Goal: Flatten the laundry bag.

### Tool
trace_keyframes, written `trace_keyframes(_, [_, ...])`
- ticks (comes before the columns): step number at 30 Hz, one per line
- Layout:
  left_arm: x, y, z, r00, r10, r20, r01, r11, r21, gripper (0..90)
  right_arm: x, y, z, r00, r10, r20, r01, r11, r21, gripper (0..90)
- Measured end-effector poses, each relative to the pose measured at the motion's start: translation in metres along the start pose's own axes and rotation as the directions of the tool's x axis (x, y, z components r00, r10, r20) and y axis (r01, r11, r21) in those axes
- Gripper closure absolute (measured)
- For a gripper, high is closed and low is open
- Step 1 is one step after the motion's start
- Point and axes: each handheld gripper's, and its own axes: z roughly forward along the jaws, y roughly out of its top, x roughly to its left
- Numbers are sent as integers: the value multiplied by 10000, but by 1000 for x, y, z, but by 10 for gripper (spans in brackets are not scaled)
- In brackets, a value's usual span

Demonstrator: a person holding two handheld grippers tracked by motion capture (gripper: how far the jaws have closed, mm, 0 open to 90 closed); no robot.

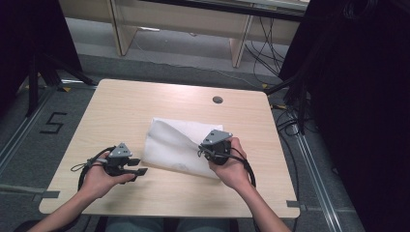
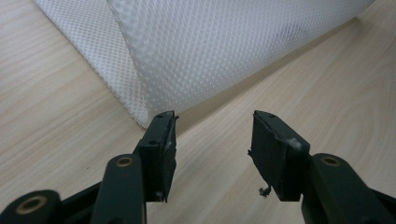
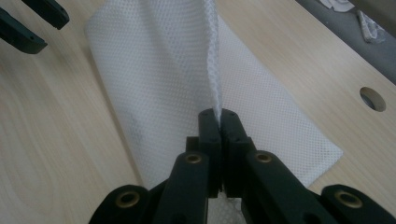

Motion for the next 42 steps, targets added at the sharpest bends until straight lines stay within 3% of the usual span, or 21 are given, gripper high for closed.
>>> trace_keyframes(2, [-1,-1,-4,9997,-203,-103,202,9997,-118,495,1,-1,-1,10000,32,12,-32,10000,50,898])
trace_keyframes(5, [-1,-1,-9,9997,-60,-225,57,9999,-136,490,1,-1,-1,9997,-207,-127,207,9998,-1,898])
trace_keyframes(8, [-4,-6,-14,9998,-140,-111,139,9998,-107,487,3,-4,-3,9999,67,-74,-67,10000,-3,898])
trace_keyframes(9, [-6,-8,-16,9998,-161,-101,160,9999,-64,487,3,-4,-3,9997,-90,-211,89,10000,-32,898])
trace_keyframes(14, [-9,-14,-25,9999,21,-152,-22,9999,-109,485,7,-8,-3,9997,122,-233,-119,9998,127,898])
trace_keyframes(16, [-10,-16,-27,9997,-132,-194,129,9998,-127,484,9,-9,-3,9995,94,-292,-90,9999,141,898])
trace_keyframes(20, [-6,-17,-29,9998,-23,-174,21,9999,-128,484,15,-9,-3,9991,-28,-418,33,9999,129,898])
trace_keyframes(22, [-6,-17,-29,9996,-210,-199,206,9996,-194,484,15,-9,-2,9983,-227,-544,232,9997,90,897])
trace_keyframes(26, [-4,-17,-29,9997,-64,-234,60,9999,-160,485,22,-9,-2,9970,37,-769,-32,10000,74,897])
trace_keyframes(28, [-4,-17,-29,9992,-305,-245,300,9994,-193,485,24,-9,-2,9960,-53,-895,69,9998,174,897])
trace_keyframes(30, [-2,-17,-29,9996,-94,-281,89,9998,-163,485,24,-10,-1,9969,-262,-745,277,9994,195,897])
trace_keyframes(31, [-2,-17,-29,9995,-179,-279,173,9996,-224,485,26,-10,-1,9951,-67,-984,88,9997,210,897])
trace_keyframes(32, [-3,-18,-28,9988,-399,-286,393,9990,-231,485,28,-10,0,9966,-39,-818,48,9999,101,897])
trace_keyframes(33, [-1,-18,-30,9993,-200,-301,196,9997,-119,485,26,-10,0,9948,-338,-958,355,9992,162,897])
trace_keyframes(35, [-1,-18,-30,9993,-177,-314,173,9998,-135,485,29,-11,0,9950,-53,-1001,72,9998,187,897])
trace_keyframes(36, [0,-18,-30,9993,-188,-317,183,9997,-143,485,29,-11,1,9940,-274,-1061,293,9994,164,897])
trace_keyframes(37, [0,-18,-30,9993,-203,-324,199,9997,-144,485,31,-12,1,9935,-181,-1125,211,9995,253,897])
trace_keyframes(38, [-1,-18,-29,9988,-369,-316,364,9992,-161,485,31,-13,1,9946,-295,-999,327,9990,305,897])
trace_keyframes(39, [-1,-18,-28,9981,-525,-314,516,9983,-286,485,34,-13,2,9942,-116,-1065,147,9995,285,896])
trace_keyframes(40, [0,-18,-30,9990,-283,-354,277,9995,-179,485,34,-14,2,9945,-235,-1019,268,9992,311,896])
trace_keyframes(42, [1,-18,-30,9990,-234,-368,229,9996,-142,485,36,-14,2,9924,-178,-1216,223,9991,355,896])
